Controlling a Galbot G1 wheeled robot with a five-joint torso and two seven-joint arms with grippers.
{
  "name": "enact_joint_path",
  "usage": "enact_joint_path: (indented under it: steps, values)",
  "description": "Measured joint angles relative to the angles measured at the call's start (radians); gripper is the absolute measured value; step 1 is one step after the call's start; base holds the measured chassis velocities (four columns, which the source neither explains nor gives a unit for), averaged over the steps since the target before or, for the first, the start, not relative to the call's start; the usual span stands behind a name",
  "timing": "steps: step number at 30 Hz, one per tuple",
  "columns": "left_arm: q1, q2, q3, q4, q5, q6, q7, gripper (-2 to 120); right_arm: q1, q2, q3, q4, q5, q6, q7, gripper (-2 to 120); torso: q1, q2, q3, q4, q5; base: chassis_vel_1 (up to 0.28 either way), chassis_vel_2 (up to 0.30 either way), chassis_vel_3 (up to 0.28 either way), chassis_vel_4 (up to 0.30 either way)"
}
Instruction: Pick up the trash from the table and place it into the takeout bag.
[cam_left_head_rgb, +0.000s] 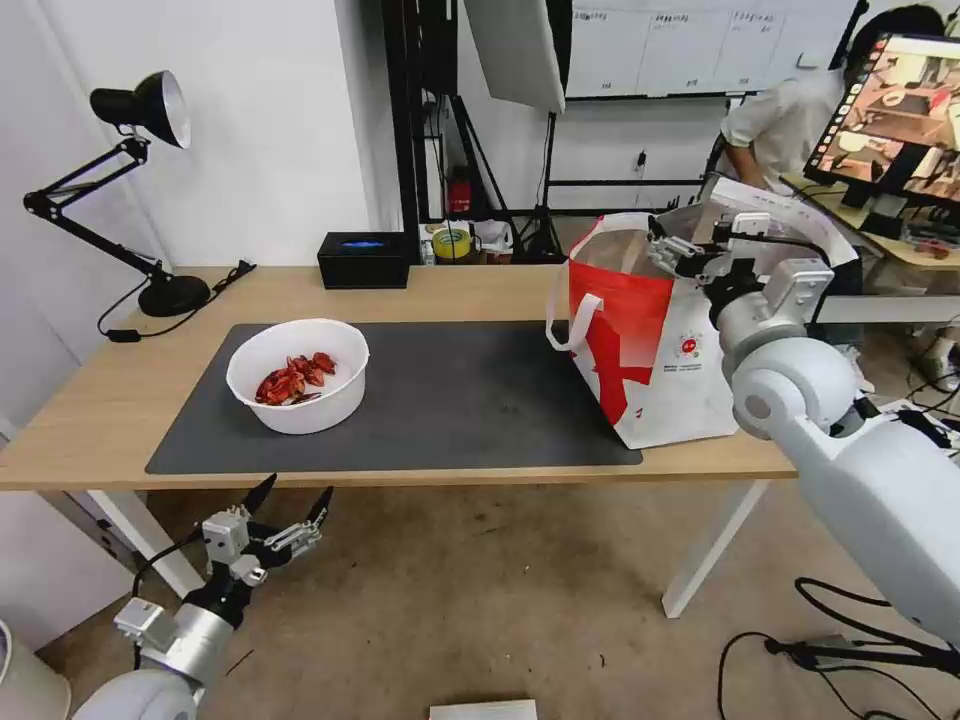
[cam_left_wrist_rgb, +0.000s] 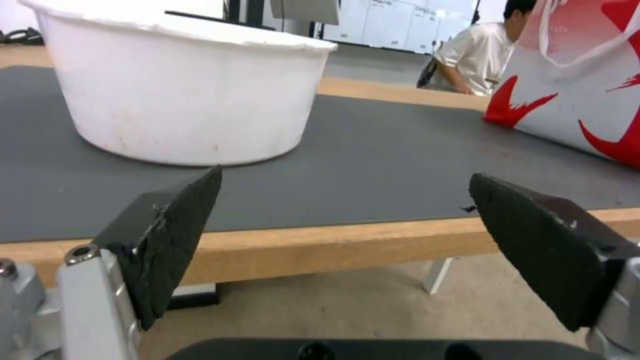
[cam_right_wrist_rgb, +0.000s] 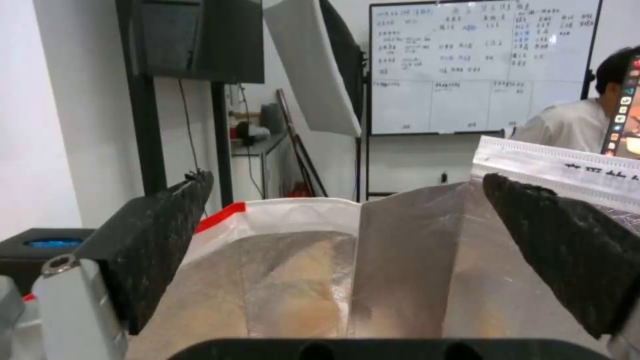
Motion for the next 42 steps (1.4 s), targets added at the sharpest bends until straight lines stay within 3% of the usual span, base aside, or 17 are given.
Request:
enact_joint_path:
  steps: [10, 21, 30, 34, 42]
  values:
    - [-0.002, 0.0, 0.003, 0.004, -0.001, 0.0, 0.0, 100, -0.006, 0.001, -0.001, 0.015, 0.022, -0.001, -0.002, 100, 0.0, 0.0, 0.0, 0.0, -0.0001, 0.0, 0.0, 0.0, 0.0]
    - [-0.008, 0.006, 0.002, 0.005, -0.005, 0.0, 0.0, 100, -0.074, -0.016, 0.008, 0.119, 0.075, 0.03, -0.075, 100, 0.0, 0.0, 0.0, 0.0001, -0.0002, 0.0, 0.0, 0.0, 0.0]
    - [-0.008, 0.004, 0.001, 0.005, -0.005, 0.0, 0.0, 100, -0.28, -0.035, 0.075, 0.266, 0.057, 0.052, -0.146, 100, 0.0, 0.0, 0.0, 0.0, -0.0001, 0.0, 0.0, 0.0, 0.0]
    - [-0.008, 0.005, 0.0, 0.008, -0.005, -0.002, 0.001, 100, -0.443, -0.03, 0.143, 0.344, -0.018, 0.056, -0.176, 100, 0.0, 0.0, 0.0, -0.0002, 0.0, 0.0, 0.0, 0.0, 0.0]
    - [-0.013, -0.002, 0.003, 0.013, -0.005, -0.003, 0.001, 100, -0.619, -0.008, 0.191, 0.367, -0.156, 0.108, -0.215, 100, 0.0, 0.0, 0.0, 0.0, -0.0001, 0.0, 0.0, 0.0, 0.0]
